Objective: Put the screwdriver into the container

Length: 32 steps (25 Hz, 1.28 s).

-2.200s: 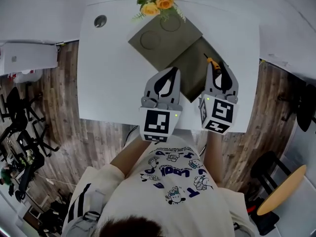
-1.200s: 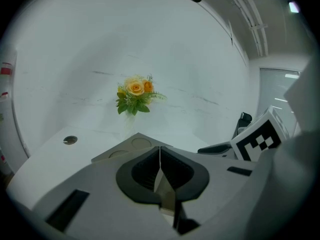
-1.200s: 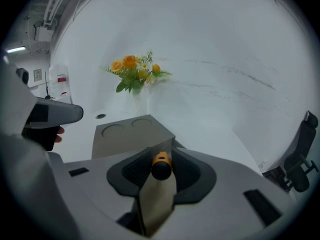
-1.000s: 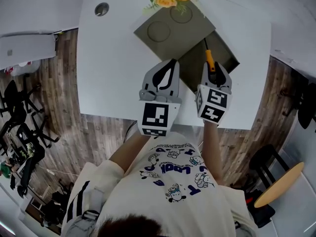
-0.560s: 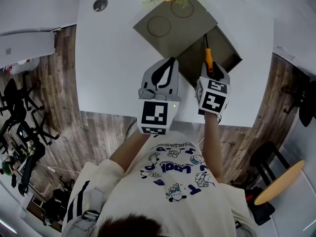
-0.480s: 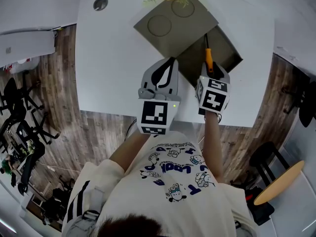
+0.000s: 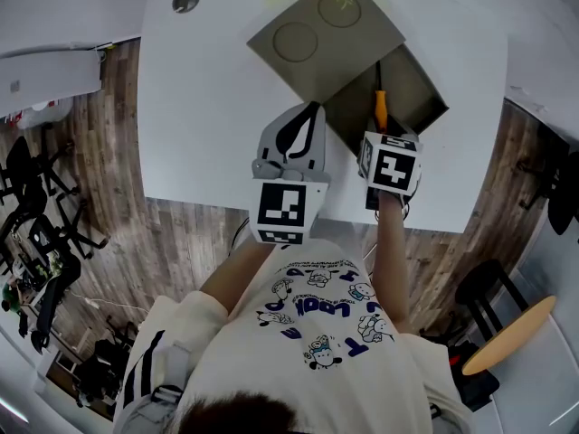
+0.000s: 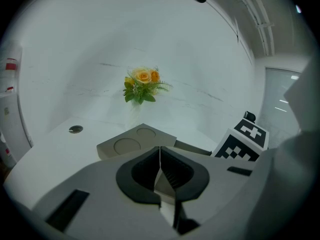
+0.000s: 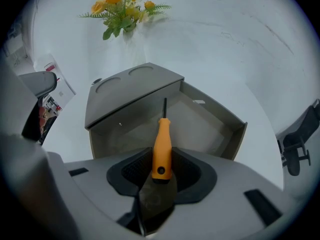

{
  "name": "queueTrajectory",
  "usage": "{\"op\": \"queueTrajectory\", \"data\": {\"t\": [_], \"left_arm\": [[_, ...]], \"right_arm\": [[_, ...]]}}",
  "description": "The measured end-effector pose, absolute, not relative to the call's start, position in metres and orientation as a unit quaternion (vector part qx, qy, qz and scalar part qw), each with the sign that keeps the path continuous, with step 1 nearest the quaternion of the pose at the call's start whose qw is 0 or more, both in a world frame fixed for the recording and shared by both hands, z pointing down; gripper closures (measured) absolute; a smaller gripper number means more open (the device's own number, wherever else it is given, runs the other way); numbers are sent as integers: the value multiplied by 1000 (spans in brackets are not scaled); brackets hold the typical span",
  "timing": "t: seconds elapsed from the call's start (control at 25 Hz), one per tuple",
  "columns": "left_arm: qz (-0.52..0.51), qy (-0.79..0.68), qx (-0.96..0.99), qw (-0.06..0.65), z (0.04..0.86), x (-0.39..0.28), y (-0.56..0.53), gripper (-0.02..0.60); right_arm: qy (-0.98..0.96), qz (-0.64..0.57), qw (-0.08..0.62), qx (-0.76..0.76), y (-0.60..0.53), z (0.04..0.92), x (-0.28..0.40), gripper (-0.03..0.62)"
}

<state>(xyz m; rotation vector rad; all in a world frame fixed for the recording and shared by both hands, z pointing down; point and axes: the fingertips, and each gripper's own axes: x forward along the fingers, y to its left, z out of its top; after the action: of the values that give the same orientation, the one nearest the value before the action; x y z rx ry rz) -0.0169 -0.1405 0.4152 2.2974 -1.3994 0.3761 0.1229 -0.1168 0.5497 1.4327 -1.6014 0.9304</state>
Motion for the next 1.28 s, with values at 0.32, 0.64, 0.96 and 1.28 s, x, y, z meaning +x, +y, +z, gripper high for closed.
{"op": "queueTrajectory", "data": {"t": [0.32,0.64,0.96,1.28], "left_arm": [[131,-501,830,206,408,-11,-142,563],[110,-497,841,183,380,-1,-148,563],[86,-493,853,147,345,5,-150,563],[66,-489,862,118,316,12,-145,563]], "right_arm": [[-652,344,341,583,-123,519,121,434],[-675,305,238,629,-126,456,118,532],[-694,245,185,651,-124,401,110,549],[-702,190,133,673,-117,356,111,553]]}}
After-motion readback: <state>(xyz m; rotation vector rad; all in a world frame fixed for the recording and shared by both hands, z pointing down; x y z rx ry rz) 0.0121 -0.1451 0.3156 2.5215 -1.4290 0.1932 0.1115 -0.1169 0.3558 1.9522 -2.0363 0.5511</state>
